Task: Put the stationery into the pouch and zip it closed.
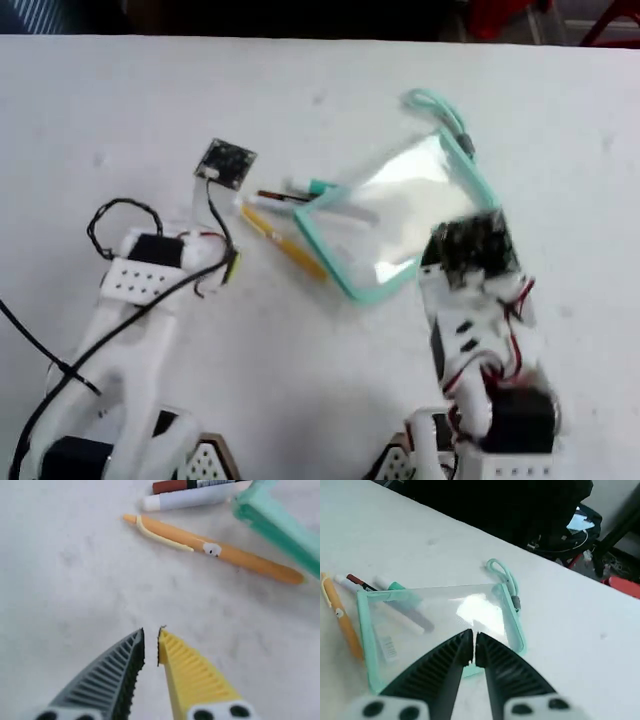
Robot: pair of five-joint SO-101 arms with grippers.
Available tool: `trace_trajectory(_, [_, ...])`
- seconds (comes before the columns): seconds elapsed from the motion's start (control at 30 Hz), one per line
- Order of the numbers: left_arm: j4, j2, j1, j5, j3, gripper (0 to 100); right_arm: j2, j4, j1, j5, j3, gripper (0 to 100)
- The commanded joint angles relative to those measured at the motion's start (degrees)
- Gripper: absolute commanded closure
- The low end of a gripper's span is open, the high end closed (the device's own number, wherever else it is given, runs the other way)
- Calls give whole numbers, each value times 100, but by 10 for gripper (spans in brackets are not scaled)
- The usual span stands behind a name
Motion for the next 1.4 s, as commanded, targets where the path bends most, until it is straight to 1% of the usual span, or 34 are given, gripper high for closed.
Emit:
trace_trajectory(0.0, [35, 13, -268, 167, -299, 917, 1868, 356, -66, -440, -1363, 981])
trace_trajectory(0.1, [-44, 13, -303, 413, -273, 917, 3073, 576, -66, -976, -2462, 981])
trace_trajectory(0.23, [-448, 4, -259, 360, -44, 917, 4593, 901, 154, -1046, -4035, 981])
trace_trajectory(0.33, [-1108, -189, -259, 352, 396, 917, 5727, 1130, 277, -1046, -5037, 981])
trace_trajectory(0.5, [-2022, -1024, -268, 360, 1319, 917, 7380, 1174, 743, -1046, -6321, 981])
trace_trajectory(0.67, [-2505, -2044, -277, 360, 2066, 917, 9077, 1182, 1182, -1055, -7499, 979])
trace_trajectory(0.73, [-2567, -2422, -277, 369, 2286, 917, 9727, 1174, 1358, -1160, -7956, 950])
trace_trajectory(0.83, [-2576, -2914, -312, 431, 2532, 917, 10677, 1121, 1613, -1864, -8712, 853])
trace_trajectory(0.87, [-2576, -3055, -312, 519, 2593, 917, 10985, 1086, 1675, -1996, -8967, 840])
trace_trajectory(0.93, [-2558, -3327, -312, 580, 2716, 917, 11618, 980, 1727, -2013, -9512, 878])
trace_trajectory(1.03, [-2558, -3670, -312, 571, 2910, 917, 12611, 769, 1754, -2057, -10224, 991])
trace_trajectory(1.1, [-2576, -3820, -312, 563, 2989, 917, 13200, 778, 1701, -2057, -10699, 966])
trace_trajectory(1.2, [-2576, -3943, -312, 563, 3059, 917, 13903, 804, 1613, -2057, -11411, 982])
trace_trajectory(1.37, [-2576, -3952, -303, 563, 3068, 917, 14607, 936, 1604, -2057, -12378, 982])
